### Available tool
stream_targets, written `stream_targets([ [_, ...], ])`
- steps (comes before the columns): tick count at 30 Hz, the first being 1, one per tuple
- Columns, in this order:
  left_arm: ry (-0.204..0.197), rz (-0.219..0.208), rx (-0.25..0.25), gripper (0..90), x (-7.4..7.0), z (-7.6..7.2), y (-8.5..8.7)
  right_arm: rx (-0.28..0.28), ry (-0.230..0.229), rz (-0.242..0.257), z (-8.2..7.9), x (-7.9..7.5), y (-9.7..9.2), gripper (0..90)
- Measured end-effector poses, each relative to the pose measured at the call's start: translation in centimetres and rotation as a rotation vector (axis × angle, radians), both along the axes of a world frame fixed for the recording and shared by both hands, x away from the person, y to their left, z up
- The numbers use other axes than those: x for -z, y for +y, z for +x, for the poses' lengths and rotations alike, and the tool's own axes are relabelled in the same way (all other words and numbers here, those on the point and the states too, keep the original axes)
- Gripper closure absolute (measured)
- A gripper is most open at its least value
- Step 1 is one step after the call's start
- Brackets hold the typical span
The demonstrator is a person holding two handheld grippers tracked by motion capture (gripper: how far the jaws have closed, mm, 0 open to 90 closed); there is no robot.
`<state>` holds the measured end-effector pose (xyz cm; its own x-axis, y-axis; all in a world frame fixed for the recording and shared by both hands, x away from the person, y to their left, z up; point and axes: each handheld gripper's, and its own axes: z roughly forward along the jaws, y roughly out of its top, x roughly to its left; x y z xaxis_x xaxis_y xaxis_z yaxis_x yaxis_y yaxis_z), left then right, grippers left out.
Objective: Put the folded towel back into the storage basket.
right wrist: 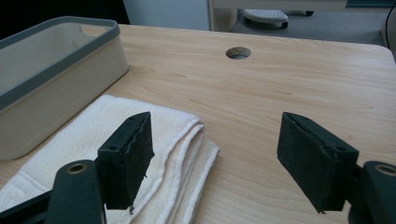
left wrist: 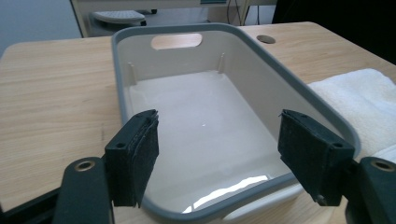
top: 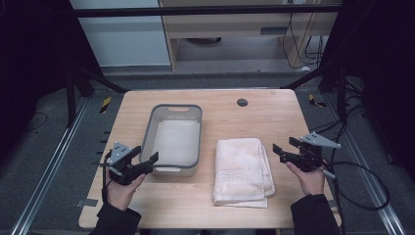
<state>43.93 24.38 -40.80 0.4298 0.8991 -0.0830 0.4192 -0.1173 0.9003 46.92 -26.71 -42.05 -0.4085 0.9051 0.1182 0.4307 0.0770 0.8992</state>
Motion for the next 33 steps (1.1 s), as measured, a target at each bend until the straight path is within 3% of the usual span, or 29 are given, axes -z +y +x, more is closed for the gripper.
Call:
stream_targets([
  [15,-0.004,0.005,0.088,31.2,-0.6,-0.1,-3.9,-0.022,-0.012,0.010,1.0,-1.2,0.8,26.5],
  [33,0.001,0.026,0.201,32.3,-0.8,-0.4,-9.4,-0.033,-0.005,0.001,2.1,-1.5,1.7,23.3],
])
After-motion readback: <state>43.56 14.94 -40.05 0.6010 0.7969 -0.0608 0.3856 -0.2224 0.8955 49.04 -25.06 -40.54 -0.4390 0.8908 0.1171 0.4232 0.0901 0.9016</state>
